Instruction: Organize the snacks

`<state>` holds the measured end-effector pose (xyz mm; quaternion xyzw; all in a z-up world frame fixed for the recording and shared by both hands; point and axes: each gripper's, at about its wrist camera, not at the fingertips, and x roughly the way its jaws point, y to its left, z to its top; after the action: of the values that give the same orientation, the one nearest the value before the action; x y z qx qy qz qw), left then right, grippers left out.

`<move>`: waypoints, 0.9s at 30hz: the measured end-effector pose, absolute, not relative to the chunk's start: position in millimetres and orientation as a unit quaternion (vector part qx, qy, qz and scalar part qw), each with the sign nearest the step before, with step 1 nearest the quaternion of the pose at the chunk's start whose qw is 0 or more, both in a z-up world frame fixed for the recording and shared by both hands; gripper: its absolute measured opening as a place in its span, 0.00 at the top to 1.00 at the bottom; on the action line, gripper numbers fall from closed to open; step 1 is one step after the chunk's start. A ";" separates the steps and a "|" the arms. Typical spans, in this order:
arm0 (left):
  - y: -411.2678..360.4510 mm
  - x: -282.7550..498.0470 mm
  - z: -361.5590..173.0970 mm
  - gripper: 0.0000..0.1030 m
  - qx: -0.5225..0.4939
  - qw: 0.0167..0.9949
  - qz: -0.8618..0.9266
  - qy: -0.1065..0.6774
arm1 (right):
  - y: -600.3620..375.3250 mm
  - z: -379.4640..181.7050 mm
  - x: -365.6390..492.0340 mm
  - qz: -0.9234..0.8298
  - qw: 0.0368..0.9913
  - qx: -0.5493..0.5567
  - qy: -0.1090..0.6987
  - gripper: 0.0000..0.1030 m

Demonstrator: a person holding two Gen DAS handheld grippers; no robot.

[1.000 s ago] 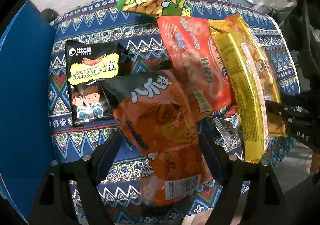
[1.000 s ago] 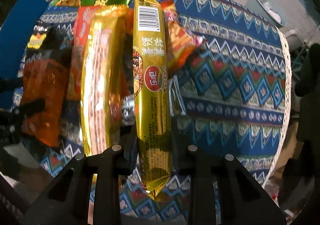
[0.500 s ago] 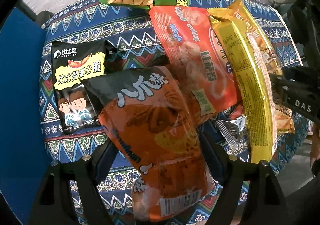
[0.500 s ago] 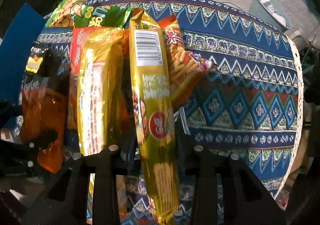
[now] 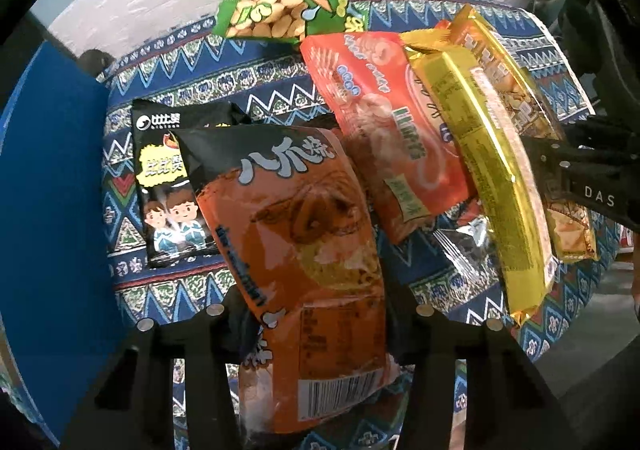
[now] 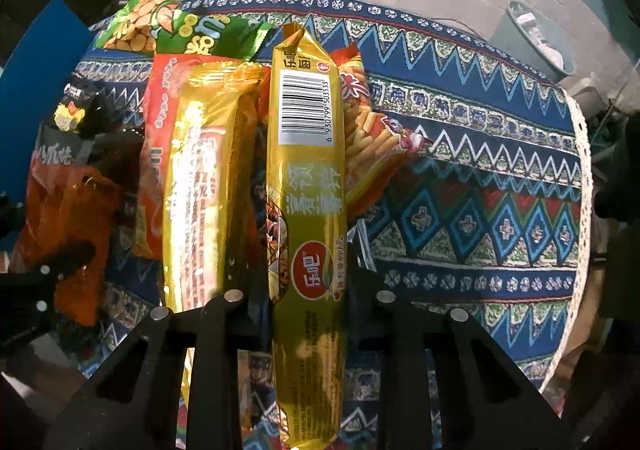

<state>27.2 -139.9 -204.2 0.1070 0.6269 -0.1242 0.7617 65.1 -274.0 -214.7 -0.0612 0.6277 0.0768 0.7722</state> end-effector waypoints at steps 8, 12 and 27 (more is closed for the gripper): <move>-136.3 18.7 -176.5 0.51 0.111 0.775 -0.143 0.605 | -285.1 -180.1 29.6 0.064 0.781 -0.043 0.620 0.74; -129.0 10.6 -155.6 0.51 0.117 0.787 -0.146 0.588 | -287.4 -165.1 29.0 0.063 0.789 -0.037 0.610 0.74; -99.1 11.4 -101.6 0.51 0.131 0.840 -0.116 0.514 | -259.1 -109.1 27.0 0.096 0.821 -0.036 0.562 0.74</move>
<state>11.4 -99.1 -101.6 0.1311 0.5137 -0.1162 0.8399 27.0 -259.1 -109.1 -0.0358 0.5619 0.0961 0.8208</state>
